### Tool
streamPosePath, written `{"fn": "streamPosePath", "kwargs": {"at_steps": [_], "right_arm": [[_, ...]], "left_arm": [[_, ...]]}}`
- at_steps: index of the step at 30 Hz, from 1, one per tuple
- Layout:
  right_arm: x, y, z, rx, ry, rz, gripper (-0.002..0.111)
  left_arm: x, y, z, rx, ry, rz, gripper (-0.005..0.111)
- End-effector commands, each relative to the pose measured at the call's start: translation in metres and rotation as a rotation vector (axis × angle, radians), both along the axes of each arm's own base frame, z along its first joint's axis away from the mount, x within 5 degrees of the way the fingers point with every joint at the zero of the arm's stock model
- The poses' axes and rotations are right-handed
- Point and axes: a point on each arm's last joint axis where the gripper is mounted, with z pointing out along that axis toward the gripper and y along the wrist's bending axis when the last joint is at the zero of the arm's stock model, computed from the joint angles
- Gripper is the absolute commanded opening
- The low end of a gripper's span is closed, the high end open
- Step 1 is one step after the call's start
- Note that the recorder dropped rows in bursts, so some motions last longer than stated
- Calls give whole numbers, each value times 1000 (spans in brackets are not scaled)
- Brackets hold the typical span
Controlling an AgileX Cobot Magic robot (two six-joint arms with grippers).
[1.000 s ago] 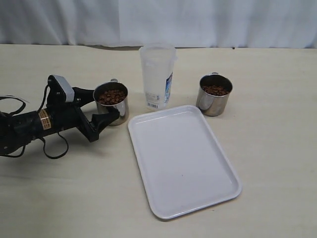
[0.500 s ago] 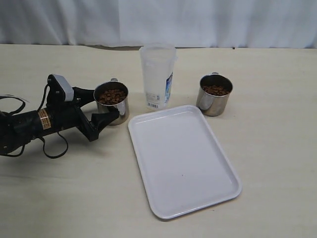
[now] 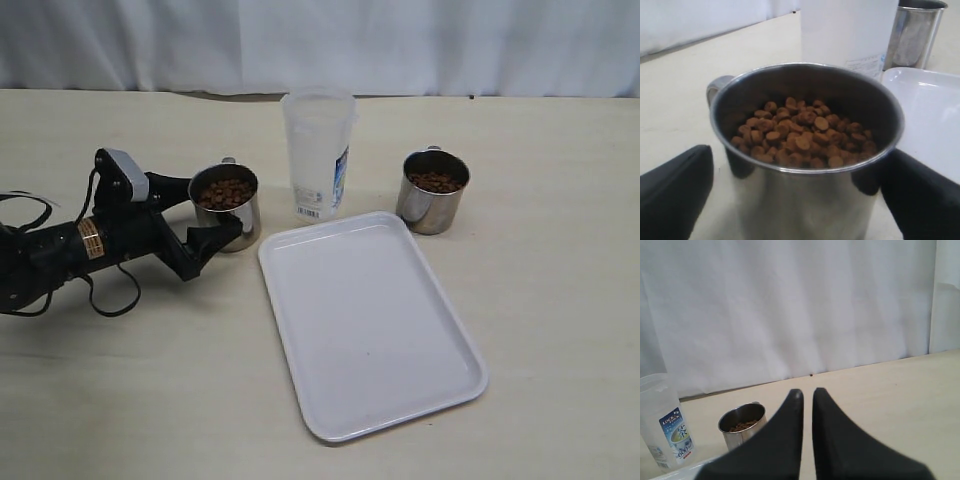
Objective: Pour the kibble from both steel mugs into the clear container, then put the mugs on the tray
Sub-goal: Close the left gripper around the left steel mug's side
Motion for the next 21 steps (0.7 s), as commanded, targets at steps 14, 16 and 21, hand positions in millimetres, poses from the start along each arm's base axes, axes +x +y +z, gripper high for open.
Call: {"fn": "streamPosePath", "kwargs": {"at_steps": [14, 16, 21], "right_arm": [[0, 0, -1, -4, -2, 2, 5], [0, 0, -1, -4, -2, 2, 5], [0, 0, -1, -4, -2, 2, 5]], "left_arm": [[5, -14, -11, -13, 4, 6, 78], [6, -18, -15, -13, 7, -5, 78], [11, -18, -14, -18, -6, 15, 78]]}}
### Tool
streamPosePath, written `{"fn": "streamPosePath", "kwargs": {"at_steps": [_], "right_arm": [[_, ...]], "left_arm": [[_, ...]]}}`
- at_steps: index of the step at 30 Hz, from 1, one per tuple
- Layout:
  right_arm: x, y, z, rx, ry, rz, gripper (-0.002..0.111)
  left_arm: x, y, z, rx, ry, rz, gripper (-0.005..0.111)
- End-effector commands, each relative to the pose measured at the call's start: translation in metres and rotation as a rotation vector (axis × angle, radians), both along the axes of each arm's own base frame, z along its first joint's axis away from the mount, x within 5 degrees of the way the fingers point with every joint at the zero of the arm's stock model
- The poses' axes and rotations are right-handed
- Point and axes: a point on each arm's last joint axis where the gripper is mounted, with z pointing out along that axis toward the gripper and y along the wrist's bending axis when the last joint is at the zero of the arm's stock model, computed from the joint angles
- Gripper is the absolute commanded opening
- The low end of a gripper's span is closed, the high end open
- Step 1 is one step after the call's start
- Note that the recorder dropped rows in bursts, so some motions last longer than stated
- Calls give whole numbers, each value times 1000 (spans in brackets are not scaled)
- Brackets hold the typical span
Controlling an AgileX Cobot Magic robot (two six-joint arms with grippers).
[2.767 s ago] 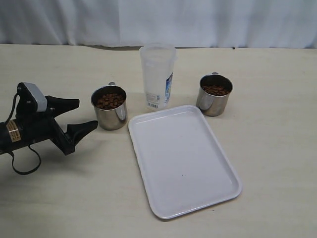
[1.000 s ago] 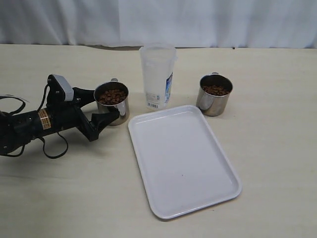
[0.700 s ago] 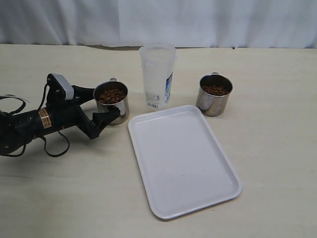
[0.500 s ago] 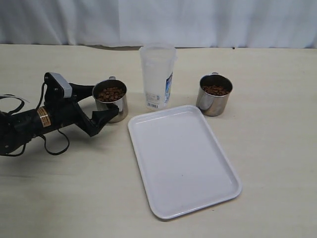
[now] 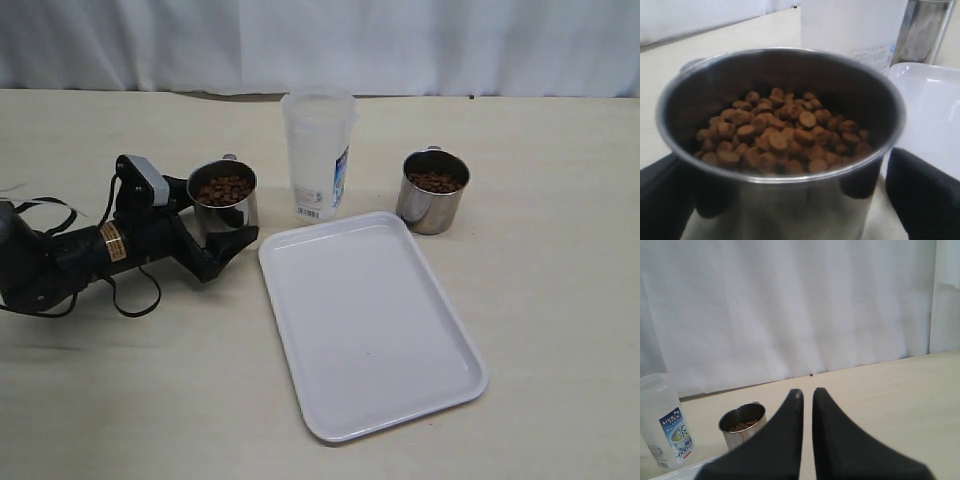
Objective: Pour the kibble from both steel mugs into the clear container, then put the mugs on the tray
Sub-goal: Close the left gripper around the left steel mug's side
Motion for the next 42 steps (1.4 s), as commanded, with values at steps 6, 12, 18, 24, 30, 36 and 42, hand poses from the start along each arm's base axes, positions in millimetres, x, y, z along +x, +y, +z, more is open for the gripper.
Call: {"fn": "streamPosePath", "kwargs": {"at_steps": [6, 12, 18, 24, 30, 36, 42], "right_arm": [[0, 0, -1, -4, -2, 2, 5], [0, 0, -1, -4, -2, 2, 5], [0, 0, -1, -4, -2, 2, 5], [0, 0, -1, -4, -2, 2, 5], [0, 0, -1, -4, -2, 2, 5], [0, 0, -1, -4, -2, 2, 5], [0, 0, -1, -4, -2, 2, 5]], "left_arm": [[6, 1, 1, -18, -11, 55, 78], [11, -1, 5, -23, -32, 34, 78], [15, -3, 6, -39, -27, 15, 78], [15, -3, 5, -39, -25, 15, 78], [16, -2, 6, -41, -28, 25, 78], [16, -2, 6, -40, -28, 20, 78], [16, -2, 6, -57, -8, 32, 60]]}}
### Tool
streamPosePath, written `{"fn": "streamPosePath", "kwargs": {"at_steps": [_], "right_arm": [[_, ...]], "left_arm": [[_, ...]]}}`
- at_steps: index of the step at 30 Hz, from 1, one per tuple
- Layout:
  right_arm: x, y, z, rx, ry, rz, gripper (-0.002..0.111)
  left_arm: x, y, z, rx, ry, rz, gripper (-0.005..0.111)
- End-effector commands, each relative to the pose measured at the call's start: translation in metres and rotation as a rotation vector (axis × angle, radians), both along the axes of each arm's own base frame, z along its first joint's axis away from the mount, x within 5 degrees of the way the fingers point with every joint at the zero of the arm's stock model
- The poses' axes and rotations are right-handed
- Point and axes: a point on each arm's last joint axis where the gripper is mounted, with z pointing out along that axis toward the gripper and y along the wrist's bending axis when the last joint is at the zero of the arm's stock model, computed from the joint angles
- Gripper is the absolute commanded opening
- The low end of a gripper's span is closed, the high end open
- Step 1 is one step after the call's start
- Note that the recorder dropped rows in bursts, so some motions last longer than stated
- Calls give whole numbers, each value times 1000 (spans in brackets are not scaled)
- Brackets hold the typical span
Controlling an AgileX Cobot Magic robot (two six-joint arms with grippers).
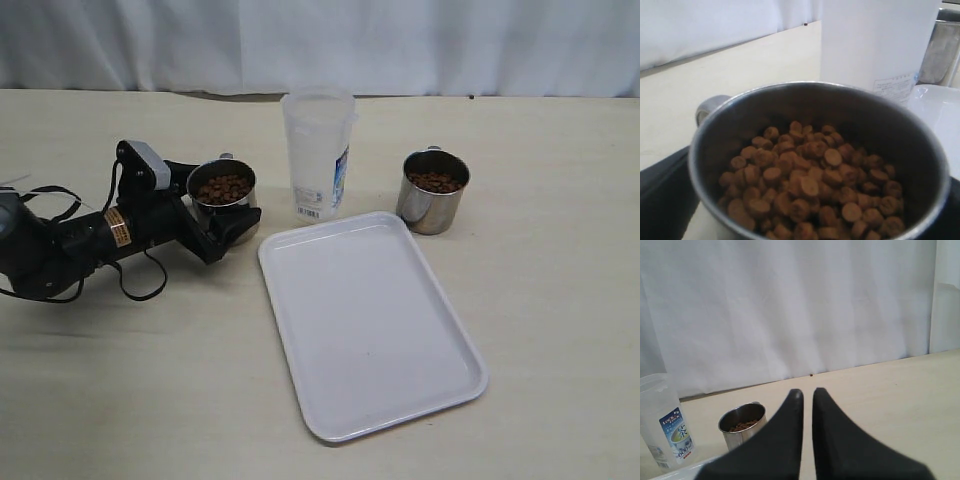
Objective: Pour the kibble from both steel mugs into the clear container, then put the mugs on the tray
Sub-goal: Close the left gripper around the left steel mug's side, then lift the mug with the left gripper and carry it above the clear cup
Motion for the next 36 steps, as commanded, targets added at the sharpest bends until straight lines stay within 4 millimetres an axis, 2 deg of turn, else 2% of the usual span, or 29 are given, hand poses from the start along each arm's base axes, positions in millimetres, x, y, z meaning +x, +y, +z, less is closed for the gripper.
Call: {"fn": "streamPosePath", "kwargs": {"at_steps": [1, 4, 5, 7, 10, 12, 14, 18, 23, 26, 30, 36], "right_arm": [[0, 0, -1, -4, -2, 2, 5], [0, 0, -1, -4, -2, 2, 5], [0, 0, -1, -4, -2, 2, 5], [0, 0, -1, -4, -2, 2, 5], [0, 0, -1, -4, -2, 2, 5], [0, 0, -1, -4, -2, 2, 5], [0, 0, -1, -4, -2, 2, 5], [0, 0, -1, -4, -2, 2, 5], [0, 0, -1, -4, -2, 2, 5], [0, 0, -1, -4, -2, 2, 5], [0, 0, -1, -4, -2, 2, 5], [0, 0, -1, -4, -2, 2, 5]], "left_arm": [[1, -1, 0, -25, 12, 6, 53], [1, -1, 0, -23, 12, -1, 28], [1, -1, 0, -23, 12, 1, 12], [1, -1, 2, -24, 8, 1, 0], [3, -1, 18, 2, -21, -12, 0], [4, 2, 41, 30, 6, 23, 0], [3, 14, 76, 84, -6, 71, 0], [-1, 40, 124, 155, -22, 155, 0], [-10, 43, 175, 180, -79, 181, 0], [-11, 42, 197, 180, -83, 164, 0], [-10, 33, 216, 233, -62, 153, 0], [-10, -2, 222, 411, -88, 120, 0]]}}
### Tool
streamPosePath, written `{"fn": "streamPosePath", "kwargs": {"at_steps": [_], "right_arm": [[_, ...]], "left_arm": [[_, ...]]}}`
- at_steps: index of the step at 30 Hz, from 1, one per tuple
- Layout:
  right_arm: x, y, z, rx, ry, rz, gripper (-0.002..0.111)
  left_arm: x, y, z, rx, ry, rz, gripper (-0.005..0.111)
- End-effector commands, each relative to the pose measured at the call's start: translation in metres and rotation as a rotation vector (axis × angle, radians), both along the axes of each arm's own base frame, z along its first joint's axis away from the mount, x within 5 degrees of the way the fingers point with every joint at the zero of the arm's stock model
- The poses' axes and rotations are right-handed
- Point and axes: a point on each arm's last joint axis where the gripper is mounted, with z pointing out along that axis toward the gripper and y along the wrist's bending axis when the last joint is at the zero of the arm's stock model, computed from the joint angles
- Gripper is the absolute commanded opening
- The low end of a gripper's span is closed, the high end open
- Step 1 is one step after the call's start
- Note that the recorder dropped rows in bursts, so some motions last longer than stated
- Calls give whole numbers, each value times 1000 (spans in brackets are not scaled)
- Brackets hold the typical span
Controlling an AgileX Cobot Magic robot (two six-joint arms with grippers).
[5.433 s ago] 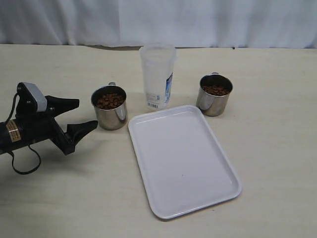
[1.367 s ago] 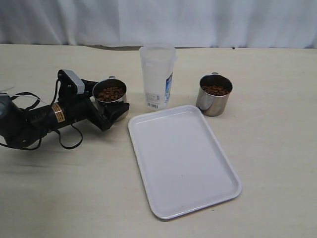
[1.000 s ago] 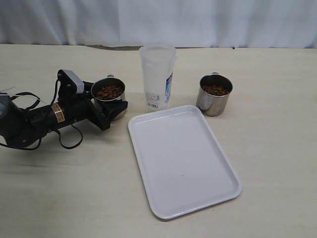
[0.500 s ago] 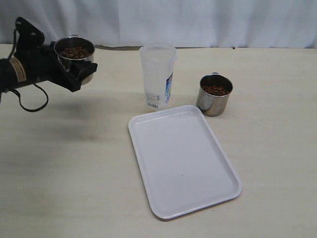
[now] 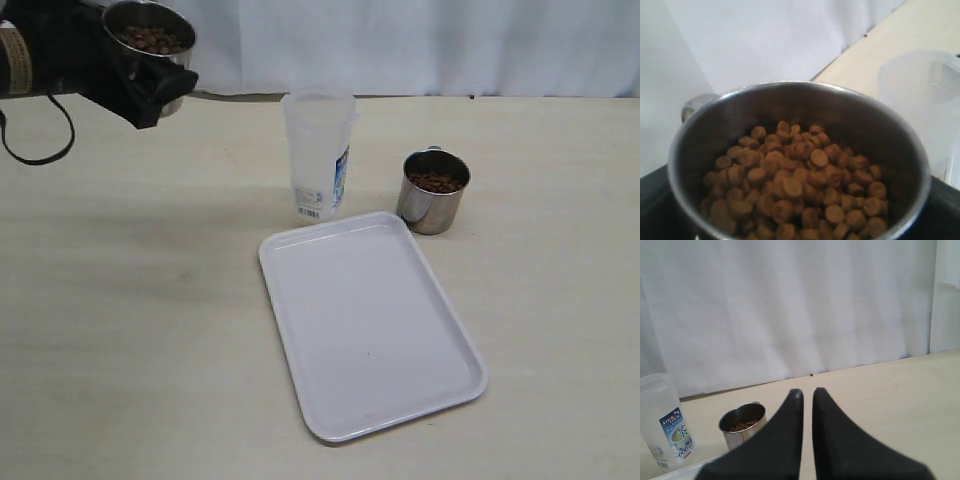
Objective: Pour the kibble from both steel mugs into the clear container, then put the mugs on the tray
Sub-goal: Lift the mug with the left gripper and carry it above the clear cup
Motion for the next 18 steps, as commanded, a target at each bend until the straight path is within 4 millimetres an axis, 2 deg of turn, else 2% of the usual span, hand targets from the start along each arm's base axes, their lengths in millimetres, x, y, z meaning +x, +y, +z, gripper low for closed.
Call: {"fn": "streamPosePath", "kwargs": {"at_steps": [1, 6, 18], "right_arm": [[0, 0, -1, -4, -2, 2, 5], [0, 0, -1, -4, -2, 2, 5], [0, 0, -1, -4, -2, 2, 5]], "left_arm": [[-2, -27, 10, 78, -24, -17, 0], [-4, -49, 20, 137, -77, -72, 0], [7, -62, 31, 231, -145, -39, 0]]}}
